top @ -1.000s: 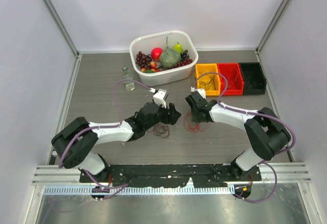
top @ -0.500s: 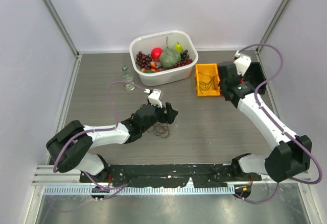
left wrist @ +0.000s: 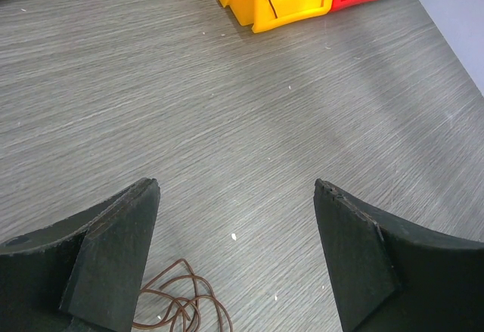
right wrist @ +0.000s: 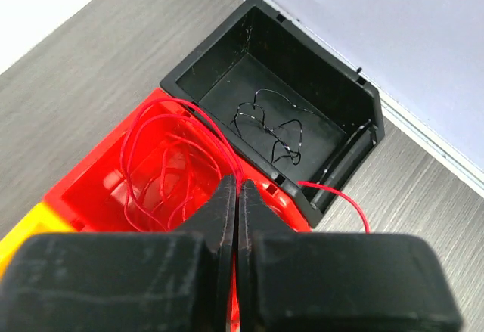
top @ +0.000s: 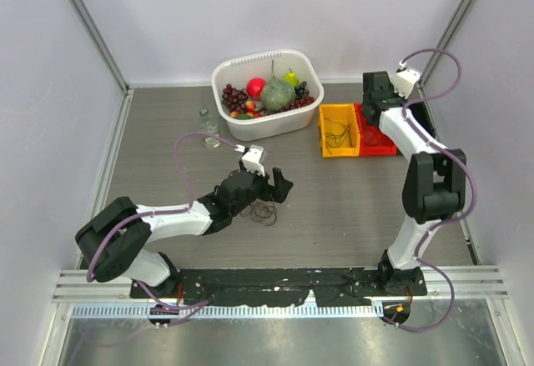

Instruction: Untangle the cables

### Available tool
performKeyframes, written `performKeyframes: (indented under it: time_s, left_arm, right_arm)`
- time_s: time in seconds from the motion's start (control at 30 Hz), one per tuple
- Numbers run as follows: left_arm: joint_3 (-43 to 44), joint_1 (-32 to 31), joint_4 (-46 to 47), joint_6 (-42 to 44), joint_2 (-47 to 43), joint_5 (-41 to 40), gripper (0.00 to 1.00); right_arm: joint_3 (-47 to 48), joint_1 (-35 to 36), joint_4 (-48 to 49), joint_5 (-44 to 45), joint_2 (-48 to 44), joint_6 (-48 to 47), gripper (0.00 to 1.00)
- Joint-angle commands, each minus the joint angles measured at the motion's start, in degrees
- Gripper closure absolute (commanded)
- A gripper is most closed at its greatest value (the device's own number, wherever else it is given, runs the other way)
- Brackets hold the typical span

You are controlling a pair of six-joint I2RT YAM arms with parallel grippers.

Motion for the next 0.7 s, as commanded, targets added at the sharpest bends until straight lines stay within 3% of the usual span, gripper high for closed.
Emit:
performKeyframes:
  time_s: [0.0,0.23,0.47,0.53,0.67]
  left_arm:
    - [0.1,0.2,2.9,0.6,-1.5,-0.9,0.13]
    - [0.1,0.2,3.1,0.8,-0.9,-0.9,0.13]
    - [0.7,0.3,3.0,0.6,0.2,-0.8,0.13]
    - [0.8,0.3,2.9,0.4,0.6,-0.7,0.13]
    - [1.0,0.3,2.9,0.2,0.7,-0.5,0.13]
  right_arm:
    - [4.2,0.3,5.8,6.3,6.5,-4.1,0.99]
    - [9.3,-0.3,4.5,-8.0,17.0,-4.0,0.99]
    - [9.6,-4.3,6.5,-23.1,18.7,-2.8,0.99]
    - [11.3,-4.9,3.5,-23.1,18.1,-3.4,0.92]
    - [8.0,-4.8,1.7,-22.6,10.9,-3.2,0.67]
